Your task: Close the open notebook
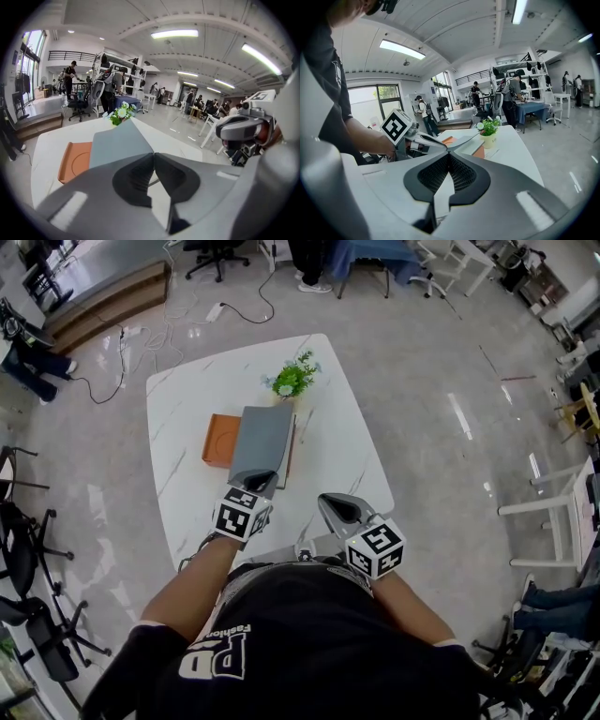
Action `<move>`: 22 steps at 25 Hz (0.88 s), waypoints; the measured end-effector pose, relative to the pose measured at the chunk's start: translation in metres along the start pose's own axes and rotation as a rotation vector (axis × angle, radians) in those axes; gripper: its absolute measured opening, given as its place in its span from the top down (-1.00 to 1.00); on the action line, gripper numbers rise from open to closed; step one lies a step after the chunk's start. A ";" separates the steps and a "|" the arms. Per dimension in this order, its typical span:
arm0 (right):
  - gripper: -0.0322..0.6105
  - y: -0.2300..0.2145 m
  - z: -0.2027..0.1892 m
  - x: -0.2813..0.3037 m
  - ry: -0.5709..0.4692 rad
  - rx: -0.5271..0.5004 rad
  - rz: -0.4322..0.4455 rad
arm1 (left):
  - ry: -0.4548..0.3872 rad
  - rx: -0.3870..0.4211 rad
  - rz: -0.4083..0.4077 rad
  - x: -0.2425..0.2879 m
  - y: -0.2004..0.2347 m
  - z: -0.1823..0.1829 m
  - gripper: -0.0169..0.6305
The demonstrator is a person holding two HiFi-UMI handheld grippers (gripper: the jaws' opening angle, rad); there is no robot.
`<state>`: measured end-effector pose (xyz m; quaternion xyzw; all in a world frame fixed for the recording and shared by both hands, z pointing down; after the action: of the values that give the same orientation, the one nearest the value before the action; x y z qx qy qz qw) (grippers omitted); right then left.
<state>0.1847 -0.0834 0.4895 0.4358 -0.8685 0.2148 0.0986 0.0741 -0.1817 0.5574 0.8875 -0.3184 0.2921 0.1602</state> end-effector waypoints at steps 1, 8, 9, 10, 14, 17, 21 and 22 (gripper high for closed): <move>0.90 -0.001 0.000 -0.002 0.000 0.001 -0.004 | 0.006 0.013 0.001 0.002 -0.002 -0.001 0.73; 0.90 -0.010 -0.005 -0.007 -0.002 0.010 -0.022 | 0.058 0.074 -0.001 0.017 -0.013 -0.010 0.73; 0.90 -0.011 -0.006 -0.008 -0.002 0.012 -0.025 | 0.065 0.083 -0.004 0.018 -0.016 -0.010 0.73; 0.90 -0.013 -0.006 -0.009 -0.002 0.015 -0.029 | 0.072 0.094 -0.006 0.020 -0.018 -0.010 0.73; 0.90 -0.016 -0.007 -0.012 -0.005 0.027 -0.039 | 0.100 0.127 -0.010 0.026 -0.022 -0.012 0.72; 0.90 -0.017 -0.009 -0.013 -0.006 0.035 -0.046 | 0.114 0.150 -0.014 0.030 -0.023 -0.014 0.71; 0.90 -0.019 -0.012 -0.015 -0.007 0.046 -0.055 | 0.149 0.160 -0.032 0.037 -0.026 -0.019 0.69; 0.90 -0.019 -0.012 -0.015 -0.007 0.049 -0.057 | 0.160 0.161 -0.038 0.038 -0.027 -0.020 0.69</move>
<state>0.2090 -0.0771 0.5003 0.4635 -0.8506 0.2313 0.0908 0.1072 -0.1700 0.5944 0.8772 -0.2634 0.3834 0.1188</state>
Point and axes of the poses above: the fingertips, and each gripper's own axes: x forward along the fingers, y to its left, z out of its top, the point moved 3 cm from there along -x, backward along the fingers, and after that the axes turned 8 degrees about z, right-handed, at the moved point
